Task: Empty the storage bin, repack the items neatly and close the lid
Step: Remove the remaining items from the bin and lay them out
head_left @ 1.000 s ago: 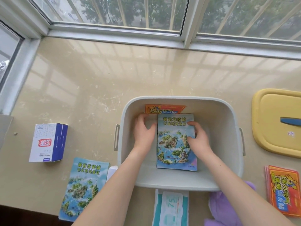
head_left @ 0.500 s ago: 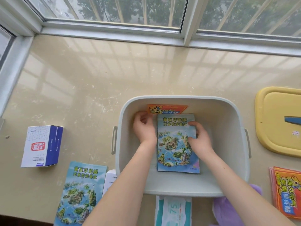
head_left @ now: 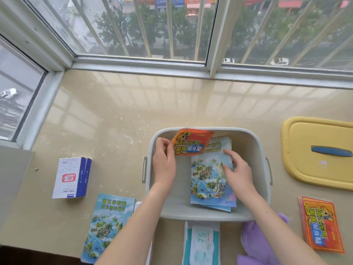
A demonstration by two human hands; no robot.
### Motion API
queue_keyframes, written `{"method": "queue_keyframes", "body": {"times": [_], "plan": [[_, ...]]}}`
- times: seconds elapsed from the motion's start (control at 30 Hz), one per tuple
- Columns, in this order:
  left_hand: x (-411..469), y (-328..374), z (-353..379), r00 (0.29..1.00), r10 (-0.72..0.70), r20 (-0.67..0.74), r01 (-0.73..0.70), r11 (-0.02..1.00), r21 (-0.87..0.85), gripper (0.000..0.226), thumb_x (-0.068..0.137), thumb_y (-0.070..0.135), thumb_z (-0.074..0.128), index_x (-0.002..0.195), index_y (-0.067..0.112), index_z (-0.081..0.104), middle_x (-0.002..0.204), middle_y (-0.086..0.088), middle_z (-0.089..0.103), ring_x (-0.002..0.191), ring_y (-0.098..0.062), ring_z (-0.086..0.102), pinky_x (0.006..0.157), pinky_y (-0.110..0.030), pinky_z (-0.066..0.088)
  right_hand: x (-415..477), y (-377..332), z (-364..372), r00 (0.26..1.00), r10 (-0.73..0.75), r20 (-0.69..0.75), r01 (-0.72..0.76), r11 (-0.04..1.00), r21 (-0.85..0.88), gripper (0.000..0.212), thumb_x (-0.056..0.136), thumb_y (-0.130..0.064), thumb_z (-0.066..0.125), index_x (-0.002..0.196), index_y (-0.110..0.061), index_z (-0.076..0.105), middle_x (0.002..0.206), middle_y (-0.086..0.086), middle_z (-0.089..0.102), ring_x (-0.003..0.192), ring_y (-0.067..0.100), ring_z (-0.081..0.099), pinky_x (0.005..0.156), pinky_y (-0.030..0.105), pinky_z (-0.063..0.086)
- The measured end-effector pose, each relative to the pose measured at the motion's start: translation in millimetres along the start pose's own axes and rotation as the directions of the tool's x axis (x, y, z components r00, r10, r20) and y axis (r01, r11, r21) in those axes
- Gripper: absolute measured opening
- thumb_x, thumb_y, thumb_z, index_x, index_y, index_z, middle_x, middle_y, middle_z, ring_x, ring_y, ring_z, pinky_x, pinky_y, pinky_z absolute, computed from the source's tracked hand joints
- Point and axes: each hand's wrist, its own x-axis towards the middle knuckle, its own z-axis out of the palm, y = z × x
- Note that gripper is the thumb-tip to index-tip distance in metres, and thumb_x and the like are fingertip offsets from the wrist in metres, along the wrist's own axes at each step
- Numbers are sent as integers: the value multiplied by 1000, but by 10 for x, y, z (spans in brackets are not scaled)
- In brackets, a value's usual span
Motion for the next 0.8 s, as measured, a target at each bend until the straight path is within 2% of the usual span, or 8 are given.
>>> {"method": "queue_keyframes", "body": {"times": [0.07,0.17,0.27,0.43,0.5,0.6,0.7,0.8], "plan": [[-98,224,-156,998,48,37,-49,999,10,18,102,20,45,85,24,43,73,-1,53,64,-7,46,56,-21,36,-163,-170,-136,999,-37,-38,38,999,23,50,91,6,50,127,-29,57,124,-21,57,116,2,54,98,25,47],[-271,577,-436,999,49,22,-49,999,11,16,101,16,45,86,17,43,75,-8,58,63,-6,48,55,-18,35,-493,-488,-372,992,-86,-91,91,995,48,54,91,6,50,127,-33,57,116,-28,57,107,4,61,94,30,52],[-482,949,-785,1000,-16,-9,15,994,-104,10,101,14,45,91,13,44,86,-12,67,75,-17,64,63,-26,45,-877,-809,-615,982,-124,-142,138,986,96,54,91,5,52,129,-33,58,114,-29,59,100,24,66,87,45,56],[-959,1370,-1449,997,-72,-38,60,963,-261,12,101,16,45,89,15,45,77,-7,63,58,-4,55,66,-22,45,-1586,-1265,-920,966,-180,-184,225,939,260,50,92,10,52,127,-25,58,122,-19,58,104,-3,63,81,15,54],[-1152,1417,-1673,993,-119,-6,108,922,-372,14,101,15,45,88,17,46,76,-9,61,63,-11,54,74,-32,46,-1834,-1326,-991,957,-207,-201,259,925,277,49,92,12,51,129,-19,58,124,-9,61,99,-5,65,76,11,53],[-1445,1377,-1934,983,-181,30,174,869,-462,13,102,13,43,90,16,47,82,-11,62,64,-8,61,75,-32,50,-2165,-1328,-1012,951,-228,-209,284,912,296,48,92,12,52,131,-14,58,126,1,62,93,-17,61,71,5,48],[-1747,1229,-2124,958,-261,116,282,796,-535,11,104,15,41,96,10,47,96,-16,67,85,-21,67,80,-41,56,-2373,-1222,-960,958,-202,-206,261,911,319,47,92,11,54,131,-13,58,124,3,61,88,-23,58,67,1,46],[-1985,1017,-2255,936,-335,111,339,762,-552,12,103,16,42,102,7,49,97,-16,68,87,-24,69,72,-39,57,-2500,-1099,-881,963,-181,-198,235,926,297,48,91,9,56,131,-18,59,127,1,60,104,-10,58,69,0,44]]}}
